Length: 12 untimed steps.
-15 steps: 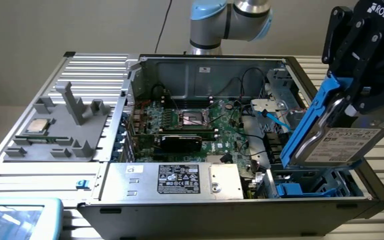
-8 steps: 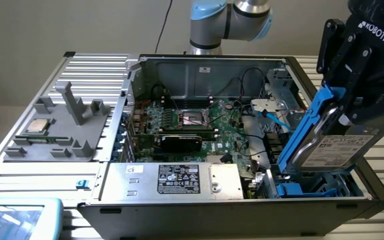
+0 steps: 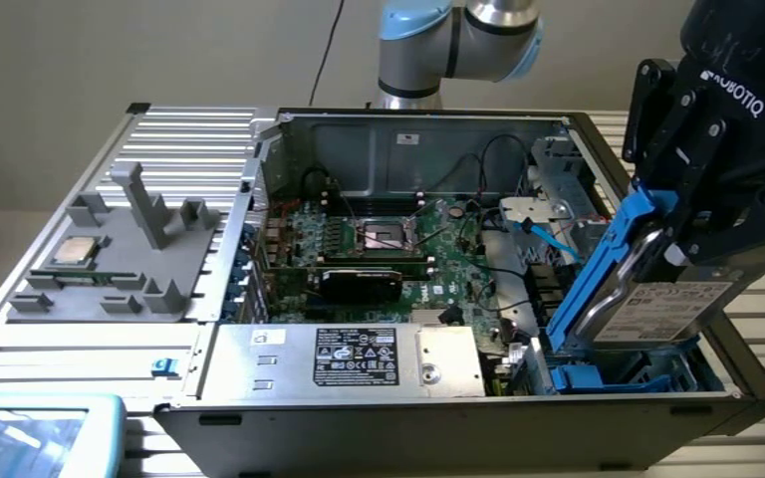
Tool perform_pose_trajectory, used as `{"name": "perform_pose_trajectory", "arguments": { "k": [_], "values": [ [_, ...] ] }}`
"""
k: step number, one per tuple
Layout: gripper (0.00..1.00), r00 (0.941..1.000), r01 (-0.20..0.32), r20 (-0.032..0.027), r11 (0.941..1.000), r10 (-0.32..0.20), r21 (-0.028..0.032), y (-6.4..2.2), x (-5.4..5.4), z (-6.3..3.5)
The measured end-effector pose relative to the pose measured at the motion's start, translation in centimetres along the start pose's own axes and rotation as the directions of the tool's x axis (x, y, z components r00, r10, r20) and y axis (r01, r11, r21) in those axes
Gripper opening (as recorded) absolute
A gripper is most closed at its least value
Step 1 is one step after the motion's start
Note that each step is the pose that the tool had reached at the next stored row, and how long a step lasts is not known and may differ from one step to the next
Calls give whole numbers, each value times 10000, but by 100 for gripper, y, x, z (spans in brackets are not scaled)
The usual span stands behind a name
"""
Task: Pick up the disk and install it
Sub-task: 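Insert the disk into the insertion slot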
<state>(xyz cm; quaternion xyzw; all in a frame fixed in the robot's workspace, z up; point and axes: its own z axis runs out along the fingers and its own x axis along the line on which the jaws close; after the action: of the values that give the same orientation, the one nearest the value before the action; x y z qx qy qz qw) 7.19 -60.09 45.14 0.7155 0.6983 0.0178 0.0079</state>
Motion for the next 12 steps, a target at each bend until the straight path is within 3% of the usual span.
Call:
{"name": "perform_pose_trajectory", "arguments": {
  "k": [12],
  "values": [
    [37, 10000, 1, 0, 10000, -1, 1, -4, -4, 105]
  ]
}}
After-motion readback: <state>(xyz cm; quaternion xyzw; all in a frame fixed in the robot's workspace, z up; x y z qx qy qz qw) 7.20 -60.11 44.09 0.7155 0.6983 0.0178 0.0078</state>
